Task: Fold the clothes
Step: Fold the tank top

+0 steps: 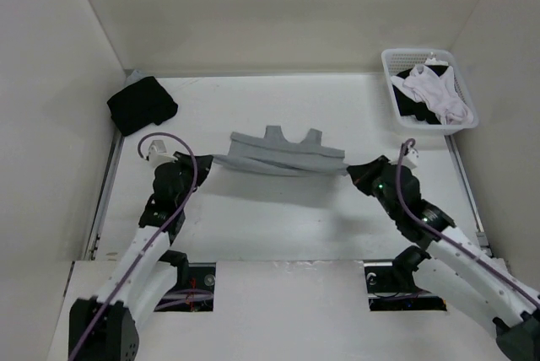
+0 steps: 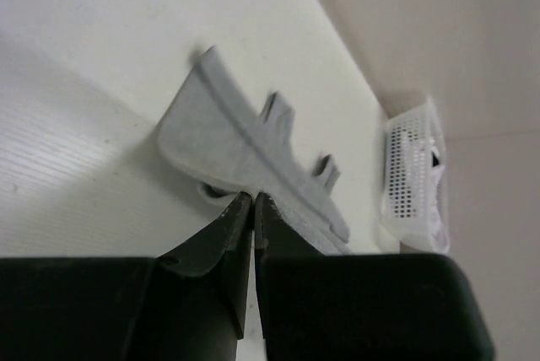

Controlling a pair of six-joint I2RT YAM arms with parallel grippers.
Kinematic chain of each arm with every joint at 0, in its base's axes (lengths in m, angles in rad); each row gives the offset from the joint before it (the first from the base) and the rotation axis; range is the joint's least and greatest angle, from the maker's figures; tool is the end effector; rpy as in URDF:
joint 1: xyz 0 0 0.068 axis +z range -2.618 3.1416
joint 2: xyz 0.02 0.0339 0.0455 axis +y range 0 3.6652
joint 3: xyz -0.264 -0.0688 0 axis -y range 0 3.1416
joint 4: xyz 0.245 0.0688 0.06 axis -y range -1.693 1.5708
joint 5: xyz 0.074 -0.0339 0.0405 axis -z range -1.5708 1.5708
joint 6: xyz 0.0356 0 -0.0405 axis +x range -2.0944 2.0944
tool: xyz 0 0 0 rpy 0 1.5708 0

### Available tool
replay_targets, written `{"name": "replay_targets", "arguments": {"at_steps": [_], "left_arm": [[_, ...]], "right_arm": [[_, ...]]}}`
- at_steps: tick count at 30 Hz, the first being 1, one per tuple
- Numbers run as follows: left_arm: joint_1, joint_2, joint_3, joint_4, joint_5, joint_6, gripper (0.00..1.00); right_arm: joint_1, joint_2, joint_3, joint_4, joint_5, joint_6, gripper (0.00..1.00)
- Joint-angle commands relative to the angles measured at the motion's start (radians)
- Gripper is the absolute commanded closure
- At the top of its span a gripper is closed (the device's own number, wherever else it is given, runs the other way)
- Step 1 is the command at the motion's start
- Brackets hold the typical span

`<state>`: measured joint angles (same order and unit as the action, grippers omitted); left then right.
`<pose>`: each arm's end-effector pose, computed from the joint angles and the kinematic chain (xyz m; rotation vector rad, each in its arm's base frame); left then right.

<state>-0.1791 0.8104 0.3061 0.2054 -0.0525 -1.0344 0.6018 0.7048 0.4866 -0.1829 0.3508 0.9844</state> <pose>0.1836 -0.0313 0.2067 -0.8410 1.7543 -0.7769 0.1470 0.0861 0.2481 0.6102 1.9175 0.6944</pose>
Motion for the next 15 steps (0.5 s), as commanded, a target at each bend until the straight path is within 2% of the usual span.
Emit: {"name": "replay_targets", "arguments": {"at_steps": [1, 4, 7, 11, 15], "left_arm": [[-0.006, -0.160, 0.112, -0.165, -0.018, 0.046, 1.00], [-0.024, -0.235, 0.165, -0.244, -0.036, 0.074, 1.00], [-0.039, -0.237, 0.145, -0.250, -0.061, 0.079, 1.00], [-0.021, -0.130, 0.140, -0.167, -0.066, 0.054, 1.00], [-0.024, 0.050, 0.238, -0.013, -0.079, -0.004, 1.00]], "right_arm": [[0.005, -0.114, 0.140, -0.189, 0.002, -0.076, 0.98], [0.009, -0.133, 0.223, -0.268, -0.032, -0.098, 0.97], [-0.001, -0.076, 0.221, -0.248, -0.081, -0.115, 0.96], [-0.090, 0.086, 0.199, -0.060, -0.211, -0.138, 0.96], [-0.222, 0.306, 0.378, 0.089, -0.373, -0.165, 0.97]]}}
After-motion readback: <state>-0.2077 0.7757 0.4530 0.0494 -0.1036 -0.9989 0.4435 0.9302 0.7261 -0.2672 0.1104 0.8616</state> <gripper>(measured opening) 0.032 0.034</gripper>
